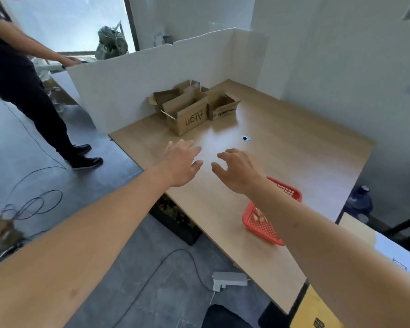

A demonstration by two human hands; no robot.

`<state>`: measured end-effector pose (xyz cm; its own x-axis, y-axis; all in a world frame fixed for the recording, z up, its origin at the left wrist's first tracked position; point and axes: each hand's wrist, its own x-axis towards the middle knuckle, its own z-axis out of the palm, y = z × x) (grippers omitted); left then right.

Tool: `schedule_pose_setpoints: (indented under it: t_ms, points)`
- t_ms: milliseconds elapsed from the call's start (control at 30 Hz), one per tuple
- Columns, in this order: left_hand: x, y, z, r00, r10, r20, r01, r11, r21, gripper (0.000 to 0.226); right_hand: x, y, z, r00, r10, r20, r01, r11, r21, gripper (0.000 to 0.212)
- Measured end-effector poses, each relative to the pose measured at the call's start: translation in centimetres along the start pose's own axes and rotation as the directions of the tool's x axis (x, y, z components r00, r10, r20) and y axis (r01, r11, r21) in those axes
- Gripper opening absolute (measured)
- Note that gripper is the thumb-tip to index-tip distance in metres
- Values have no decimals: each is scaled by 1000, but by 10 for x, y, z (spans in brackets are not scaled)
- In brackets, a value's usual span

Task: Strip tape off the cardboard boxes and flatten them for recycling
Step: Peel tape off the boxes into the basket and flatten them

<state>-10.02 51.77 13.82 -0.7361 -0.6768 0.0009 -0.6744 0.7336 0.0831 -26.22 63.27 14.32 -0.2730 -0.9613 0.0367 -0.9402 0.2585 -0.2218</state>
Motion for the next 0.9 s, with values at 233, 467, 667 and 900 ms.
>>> schedule_pose_setpoints:
  t_ms: [233,467,667,900]
  points:
    - [98,-114,17,999,-22,30,22,1000,-5,54,150,-39,41,998,-28,54,30,999,-30,53]
    - [218,-224,37,993,-41,115,42,999,-7,55,312,-58,83,994,5,113,-7,1000,24,53]
    - [302,-285,37,991,40,130,-35,999,-42,47,414,-76,102,983,88,159,-97,994,50,50]
    - [414,-365,82,957,204,207,-191,978,-81,52,529,-92,155,914,378,148,-396,910,120,47]
